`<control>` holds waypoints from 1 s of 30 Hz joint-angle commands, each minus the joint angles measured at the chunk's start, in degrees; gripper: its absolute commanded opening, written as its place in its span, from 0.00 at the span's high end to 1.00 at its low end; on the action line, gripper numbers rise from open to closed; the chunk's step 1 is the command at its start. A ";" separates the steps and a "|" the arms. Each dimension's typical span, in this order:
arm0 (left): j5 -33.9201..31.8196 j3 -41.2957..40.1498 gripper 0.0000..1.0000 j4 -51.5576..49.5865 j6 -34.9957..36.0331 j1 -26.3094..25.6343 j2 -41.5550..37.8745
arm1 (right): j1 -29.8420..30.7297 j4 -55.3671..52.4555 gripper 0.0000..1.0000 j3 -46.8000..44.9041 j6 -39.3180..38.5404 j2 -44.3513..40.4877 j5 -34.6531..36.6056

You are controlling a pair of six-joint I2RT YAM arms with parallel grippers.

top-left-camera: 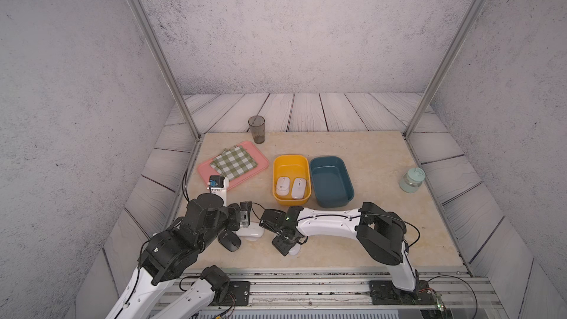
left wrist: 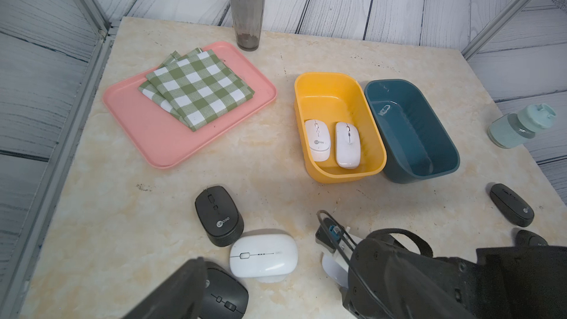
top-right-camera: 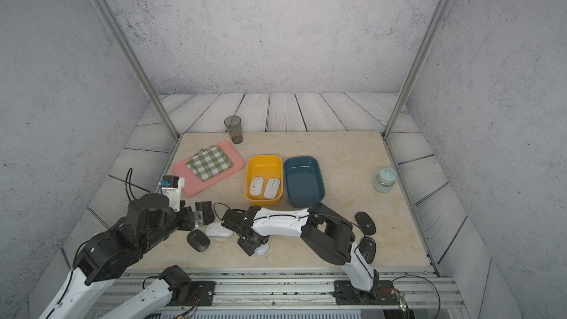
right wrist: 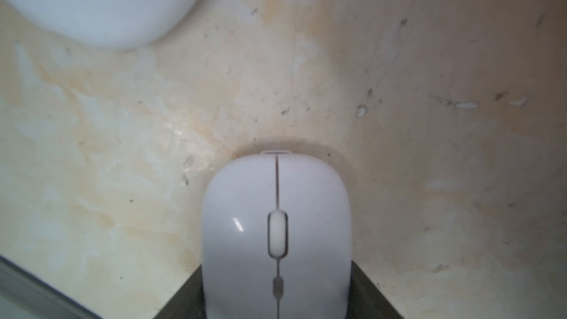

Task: Place the mice by color into the storage box
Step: Pick up the mouse from the center of the board, then place the mouse in the storage box.

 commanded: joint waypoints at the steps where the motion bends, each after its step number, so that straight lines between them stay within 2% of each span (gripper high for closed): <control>1: -1.20 -0.36 0.02 -1.00 1.00 0.35 -0.71 | 0.16 0.00 0.36 0.13 1.46 -1.60 1.96; 4: -1.43 -0.29 0.02 -1.12 1.44 0.35 -0.72 | 0.26 -0.28 0.42 0.57 1.80 -2.29 1.12; 10: -2.47 0.37 0.02 -1.26 2.15 0.35 -0.81 | -0.91 -0.63 0.44 1.69 2.79 -8.15 1.37; 19: -4.25 3.85 0.02 -2.00 3.99 0.43 -0.47 | -14.32 1.00 0.44 4.66 6.30 -16.17 -7.18; 25: -3.61 2.80 0.02 -0.80 5.17 0.70 0.92 | -24.63 7.24 0.45 10.46 10.56 -11.84 -14.13; 30: -1.19 0.65 0.02 1.21 5.32 1.56 2.34 | -29.99 10.40 0.46 20.05 14.68 -1.39 -19.31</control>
